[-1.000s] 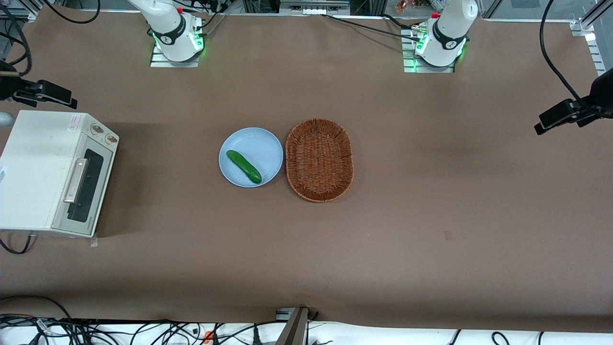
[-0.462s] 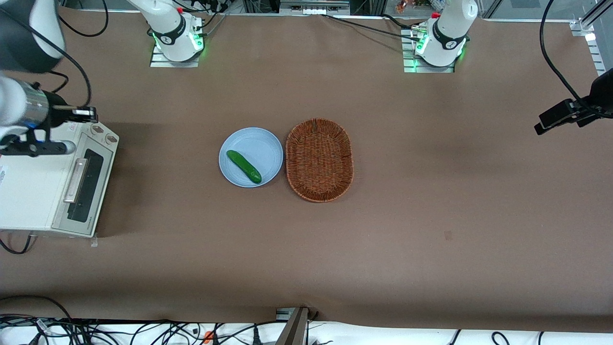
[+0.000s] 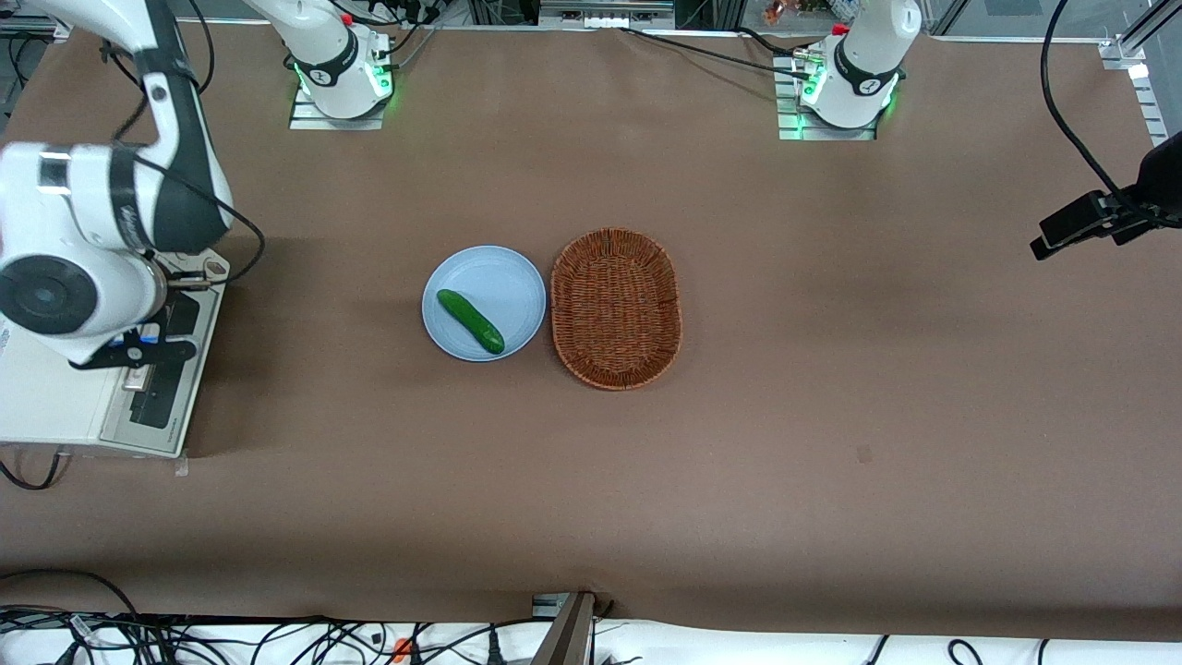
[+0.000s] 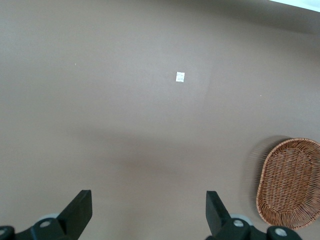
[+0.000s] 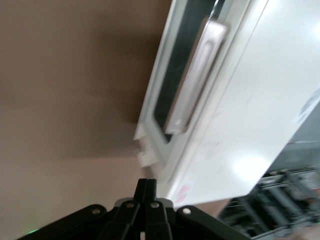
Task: Open oven door with right arm only
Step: 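Move the right gripper down to the toaster oven's door handle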
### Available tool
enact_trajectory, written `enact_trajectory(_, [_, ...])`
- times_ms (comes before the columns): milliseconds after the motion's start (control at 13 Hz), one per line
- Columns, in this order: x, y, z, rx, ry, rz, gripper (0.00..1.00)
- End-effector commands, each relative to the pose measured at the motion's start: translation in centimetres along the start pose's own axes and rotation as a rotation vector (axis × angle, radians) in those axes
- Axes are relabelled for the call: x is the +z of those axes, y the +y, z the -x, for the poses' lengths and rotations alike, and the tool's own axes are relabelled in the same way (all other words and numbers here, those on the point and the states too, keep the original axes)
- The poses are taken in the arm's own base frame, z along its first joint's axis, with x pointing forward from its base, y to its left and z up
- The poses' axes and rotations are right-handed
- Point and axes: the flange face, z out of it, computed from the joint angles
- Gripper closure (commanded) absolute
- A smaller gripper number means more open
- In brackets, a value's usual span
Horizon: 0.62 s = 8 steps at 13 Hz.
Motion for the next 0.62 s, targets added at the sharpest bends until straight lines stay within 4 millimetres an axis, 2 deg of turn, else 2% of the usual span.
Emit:
enact_trajectory(0, [1.3,0.4,-2.2,-0.062,0.022,0.101,1.00])
enact_trajectory(231, [2.8,0.4,-3.8,-0.086,0.033,0.181,1.00])
enact_trajectory(385, [3.1,0.5,-4.1,-0.091,0.039,0.184,1.00])
enact_trajectory(538, [4.3,0.8,-5.0,-0.094,0.053,0.181,1.00])
